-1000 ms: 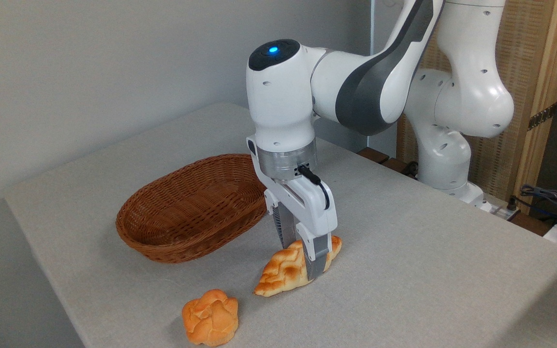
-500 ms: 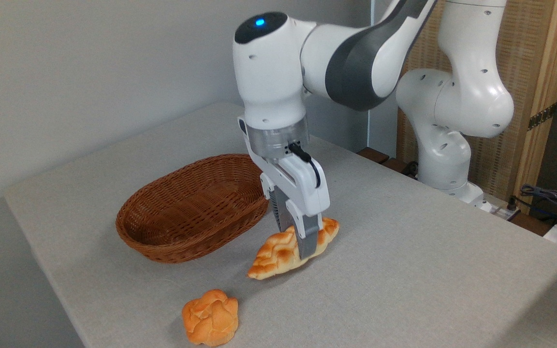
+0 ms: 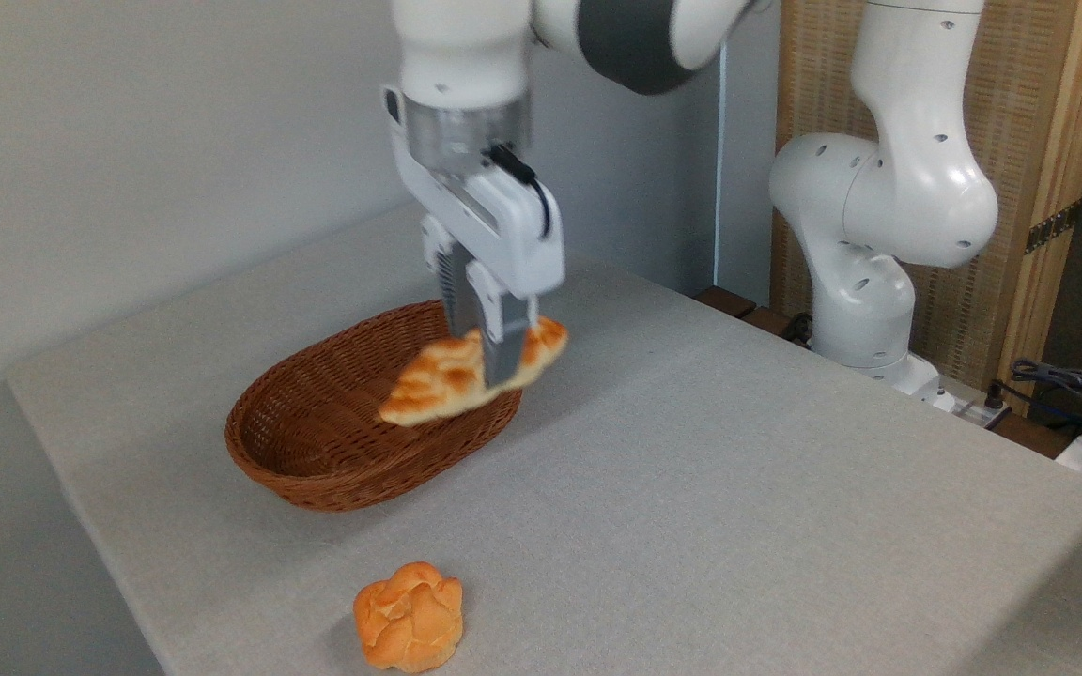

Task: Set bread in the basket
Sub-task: 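Carry the braided roll over the wicker basket and lower it in, then open the gripper to release the roll inside the basket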

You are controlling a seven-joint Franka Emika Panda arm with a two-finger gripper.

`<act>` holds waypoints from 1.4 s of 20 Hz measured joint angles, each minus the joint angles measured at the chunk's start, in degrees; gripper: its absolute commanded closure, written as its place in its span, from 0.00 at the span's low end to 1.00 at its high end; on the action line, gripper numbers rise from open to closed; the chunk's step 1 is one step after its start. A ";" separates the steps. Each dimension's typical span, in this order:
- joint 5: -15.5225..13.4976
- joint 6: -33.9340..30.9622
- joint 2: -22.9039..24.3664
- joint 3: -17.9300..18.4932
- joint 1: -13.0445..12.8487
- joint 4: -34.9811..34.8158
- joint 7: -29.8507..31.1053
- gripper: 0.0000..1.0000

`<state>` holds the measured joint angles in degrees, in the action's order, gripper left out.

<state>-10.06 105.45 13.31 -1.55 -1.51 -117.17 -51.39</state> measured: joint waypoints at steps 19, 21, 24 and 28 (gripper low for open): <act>-0.42 10.25 -13.67 -14.68 -0.43 6.54 17.15 0.00; 0.74 9.58 -13.67 -14.70 -0.43 6.54 17.15 0.00; 2.53 8.32 -13.56 -14.72 -0.43 6.60 17.15 0.00; 2.86 8.14 -13.23 -14.70 -0.40 6.68 17.15 0.00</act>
<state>-7.20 113.59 0.08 -16.25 -1.91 -110.50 -34.24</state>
